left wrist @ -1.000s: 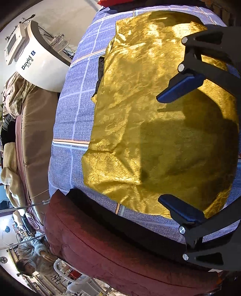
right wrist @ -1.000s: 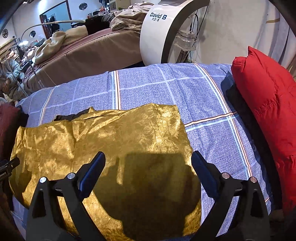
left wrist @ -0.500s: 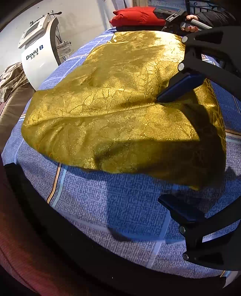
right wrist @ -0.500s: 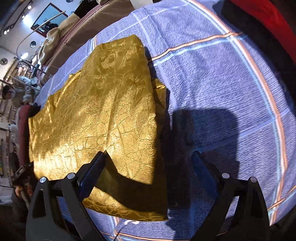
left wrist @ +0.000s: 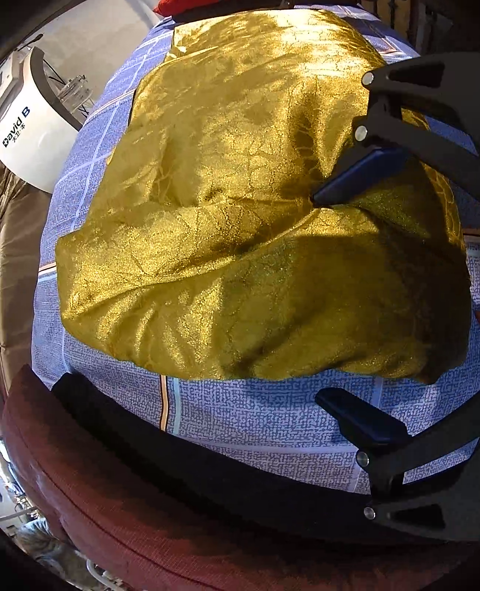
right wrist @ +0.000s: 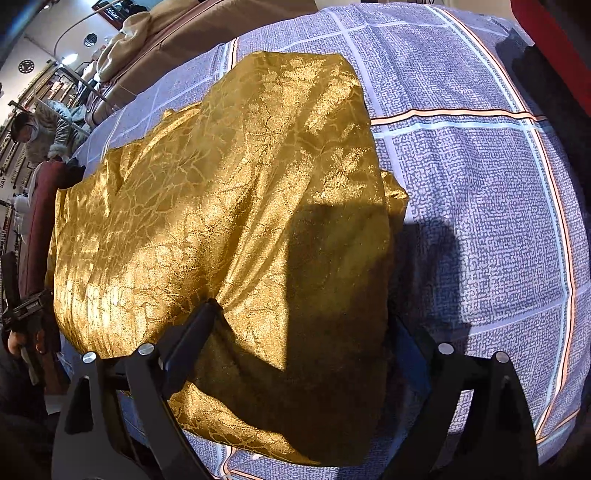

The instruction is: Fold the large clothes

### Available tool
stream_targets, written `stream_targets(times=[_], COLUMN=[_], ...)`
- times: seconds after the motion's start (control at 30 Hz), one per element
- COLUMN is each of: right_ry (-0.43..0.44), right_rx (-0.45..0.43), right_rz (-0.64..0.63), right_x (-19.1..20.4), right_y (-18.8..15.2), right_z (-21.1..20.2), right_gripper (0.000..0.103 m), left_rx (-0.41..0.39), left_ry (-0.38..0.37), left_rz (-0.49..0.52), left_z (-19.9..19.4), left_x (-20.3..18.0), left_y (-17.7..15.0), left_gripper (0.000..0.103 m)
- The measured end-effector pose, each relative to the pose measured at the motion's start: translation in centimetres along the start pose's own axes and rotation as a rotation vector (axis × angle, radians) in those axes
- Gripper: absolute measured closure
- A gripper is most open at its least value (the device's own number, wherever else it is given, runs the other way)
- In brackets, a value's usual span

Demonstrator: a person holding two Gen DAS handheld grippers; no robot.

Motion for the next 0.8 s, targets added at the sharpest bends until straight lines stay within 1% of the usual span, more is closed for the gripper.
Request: stream_targets(times=[0.13,0.27,0.33,0.4,0.43,0.5,0.6,0.67,0.73,0.8], right_ry=[-0.086,-0.137,-0.143,-0.136,-0.126,-0.089,-0.021,0.047,0.111,0.166], right_rx=[-0.033,-0.044,-0.047,-0.049,-0.044,-0.024,0.014,0.040,0.069,0.083], right_rz=[-0.057,-0.077,-0.071,-0.059,-0.037,0.025,0.133,0.199,0.267,0.311], right_x=[1.0,1.9,2.3,1.9,1.8,0.1,-1.4,-2.2,-2.9,-3.3], right_y=[0.3,0.6,0.7,0.9,0.9,0.6,0.1,-0.5,-1.1,-1.7], right_z=[-0.2,-0.1,0.0,0.0,0.1,-0.2,0.3,0.6,0.9,1.0], right_gripper=[0.014,0.014,0.014,0.014,0.014,0.014,0.010,0.010,0.010,0.010], left_rx=[-0.036,-0.044,-0.044,-0.044,-0.044,-0.042,-0.035,-0.021,0.012,0.053], left_ry=[0.084,0.117,0.120,0.117,0.114,0.103,0.065,0.008,-0.085,-0.170], left_rz=[0.020,0.011,0.003,-0.001,-0.003,-0.012,-0.021,-0.041,-0.104,-0.198], left_z=[-0.3,-0.4,-0.6,-0.7,-0.8,-0.8,-0.6,-0.1,0.5,1.0], left_x=[-1.0,-1.3,-1.3,-0.6,-0.2,0.0,0.4,0.9,2.0,3.5], left_y=[0.0,-0.1,0.3,0.3,0.4,0.2,0.0,0.0,-0.3,-0.8], left_gripper=[0.005,0.005,0.005,0.005,0.005,0.005,0.005,0.005,0.005,0.005])
Point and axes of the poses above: each gripper's, at about its wrist camera, not at the fingertips, and z roughly the way its jaws point, x to its left, y to its top, the point moved 6 cm from there along z, roughly the way its jaws point, and after that the axes turned 12 degrees about -x, right-handed, at the moved point
